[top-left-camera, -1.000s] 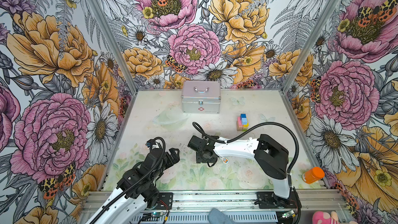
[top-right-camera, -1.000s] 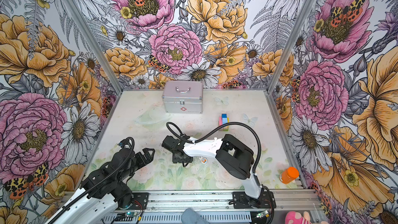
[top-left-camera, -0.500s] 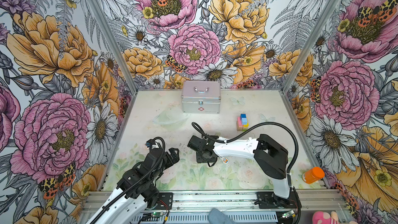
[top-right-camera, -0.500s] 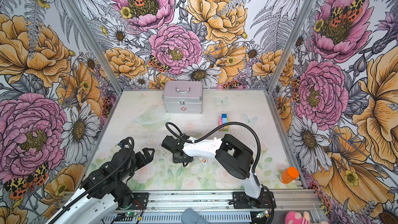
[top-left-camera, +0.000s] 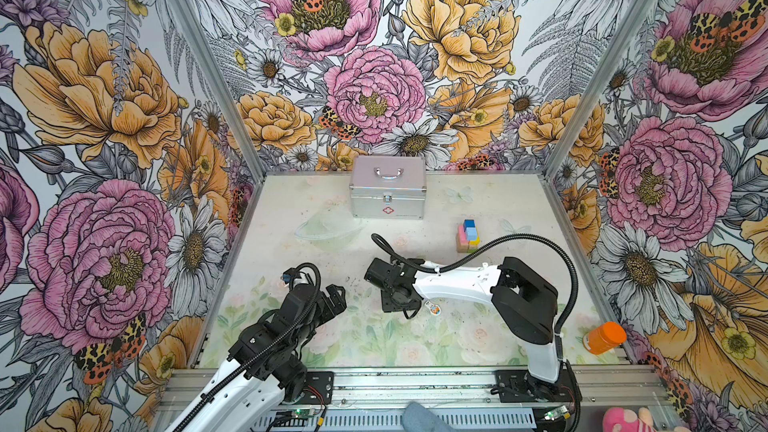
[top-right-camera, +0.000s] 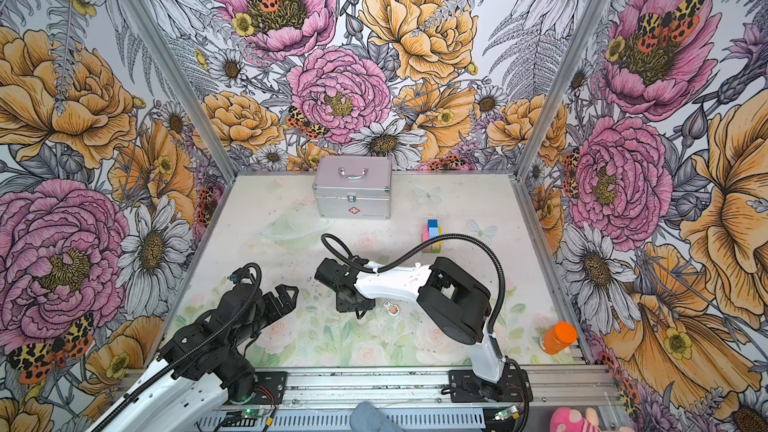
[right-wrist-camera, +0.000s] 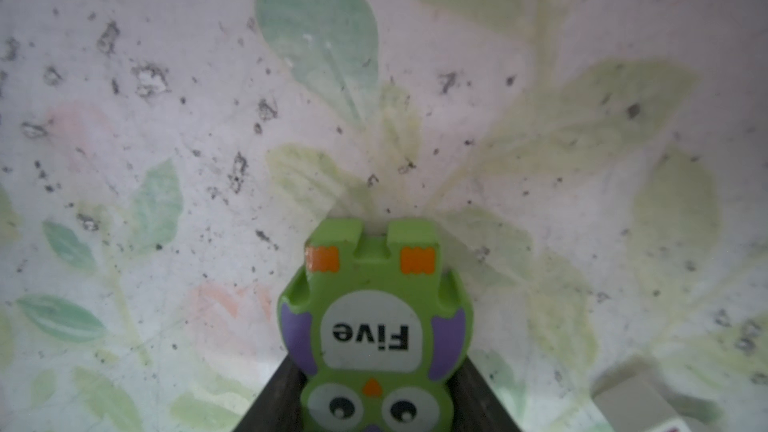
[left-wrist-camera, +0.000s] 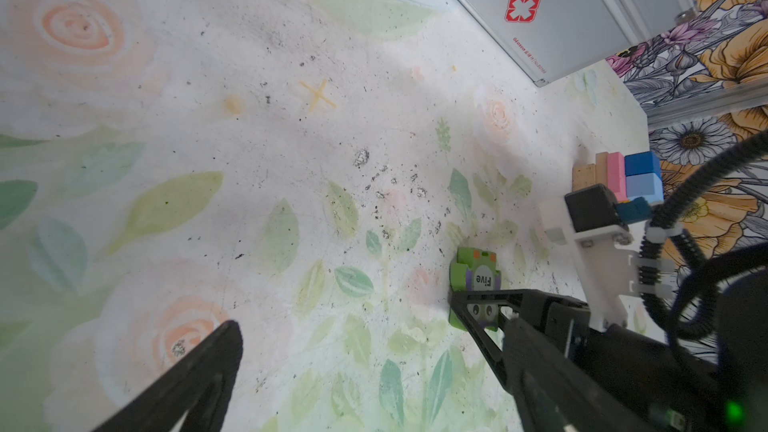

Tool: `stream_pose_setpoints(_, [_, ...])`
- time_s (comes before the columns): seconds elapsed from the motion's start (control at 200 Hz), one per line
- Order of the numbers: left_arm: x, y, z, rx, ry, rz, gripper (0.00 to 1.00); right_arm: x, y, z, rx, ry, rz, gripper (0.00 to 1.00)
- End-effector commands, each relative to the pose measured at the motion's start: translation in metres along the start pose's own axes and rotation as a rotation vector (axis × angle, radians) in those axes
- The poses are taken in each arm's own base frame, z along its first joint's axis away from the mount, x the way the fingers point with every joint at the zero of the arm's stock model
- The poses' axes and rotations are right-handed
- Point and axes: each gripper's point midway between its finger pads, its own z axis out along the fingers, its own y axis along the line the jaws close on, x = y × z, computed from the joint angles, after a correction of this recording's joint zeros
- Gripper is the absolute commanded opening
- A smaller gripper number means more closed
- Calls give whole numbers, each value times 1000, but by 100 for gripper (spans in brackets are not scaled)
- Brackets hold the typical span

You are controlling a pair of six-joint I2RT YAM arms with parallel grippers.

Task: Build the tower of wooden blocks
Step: 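Close the right gripper on the green 'Five' owl block and lift it, then carry the owl block with the right gripper over the tower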

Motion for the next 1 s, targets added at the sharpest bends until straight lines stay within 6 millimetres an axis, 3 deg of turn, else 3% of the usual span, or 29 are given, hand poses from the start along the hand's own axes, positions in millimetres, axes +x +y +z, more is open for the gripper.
stream_pose_setpoints(0.0, [-15,-11,-7,21,-42,-4,99,-10,-3,-18,-19,-37,-15,39])
stream_pose_setpoints(0.475, [-33,-37,1,46,-44,13,99,-34,-11,-40,-74,-63,-26,39])
stream_pose_setpoints(0.695, [-44,-54,5,67,-43,27,99,-52,-21,-64,-120,-102,-14,39])
stream_pose_setpoints(0.875, [-48,-70,11,90,-27,41,99,-70,-47,-89,-152,-143,-6,39])
stream_pose_setpoints(0.995, [-49,-79,15,105,-17,49,99,-82,-84,-102,-100,-170,9,39])
